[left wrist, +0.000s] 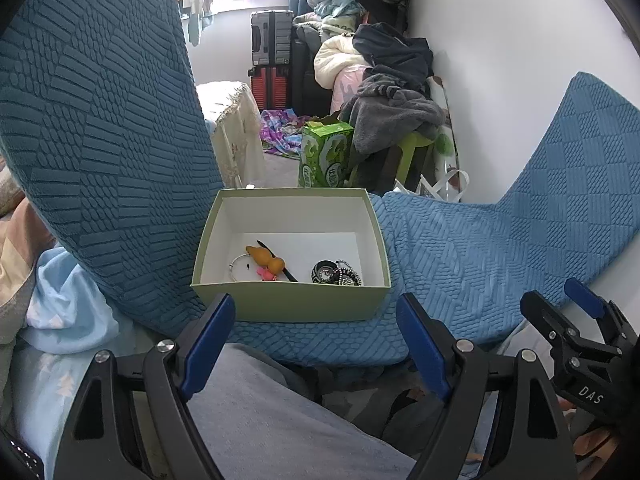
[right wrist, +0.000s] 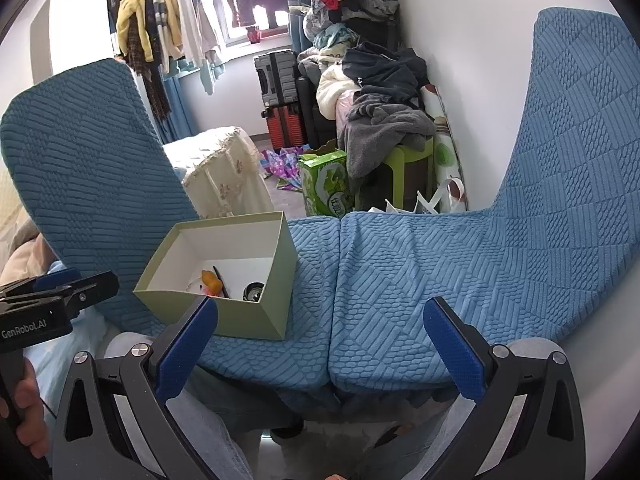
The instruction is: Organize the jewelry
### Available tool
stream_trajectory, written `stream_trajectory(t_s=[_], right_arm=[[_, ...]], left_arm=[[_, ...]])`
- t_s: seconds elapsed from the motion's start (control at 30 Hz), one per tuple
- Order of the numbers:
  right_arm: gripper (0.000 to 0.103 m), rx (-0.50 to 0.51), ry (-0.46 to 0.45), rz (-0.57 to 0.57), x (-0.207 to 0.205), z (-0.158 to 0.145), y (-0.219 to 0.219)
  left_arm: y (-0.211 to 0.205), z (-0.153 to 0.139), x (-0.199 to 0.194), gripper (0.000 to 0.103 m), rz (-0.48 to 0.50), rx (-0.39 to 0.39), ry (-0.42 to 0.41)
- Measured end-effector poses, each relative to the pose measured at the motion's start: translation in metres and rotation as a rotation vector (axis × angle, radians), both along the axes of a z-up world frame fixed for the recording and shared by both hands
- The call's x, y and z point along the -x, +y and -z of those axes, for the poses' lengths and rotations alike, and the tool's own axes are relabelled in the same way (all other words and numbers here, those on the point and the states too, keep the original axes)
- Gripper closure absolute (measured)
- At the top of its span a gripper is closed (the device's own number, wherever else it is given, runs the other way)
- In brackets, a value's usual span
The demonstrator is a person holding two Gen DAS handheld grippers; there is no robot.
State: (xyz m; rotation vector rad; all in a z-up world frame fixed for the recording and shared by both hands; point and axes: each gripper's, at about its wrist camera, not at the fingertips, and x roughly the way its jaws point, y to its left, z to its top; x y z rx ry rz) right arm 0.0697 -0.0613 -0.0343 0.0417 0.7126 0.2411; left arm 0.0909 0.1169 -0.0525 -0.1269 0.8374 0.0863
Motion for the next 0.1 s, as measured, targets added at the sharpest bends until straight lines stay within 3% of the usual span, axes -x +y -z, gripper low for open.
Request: stream_trajectory(t_s=[0.1], right_arm=[[0.000,0.004,-0.002,0.000,0.0000,0.0004,-0.0004]], left_arm=[[-0.0005,-0.0002,0.0002,0.020,0.001,-0.007,0.000]])
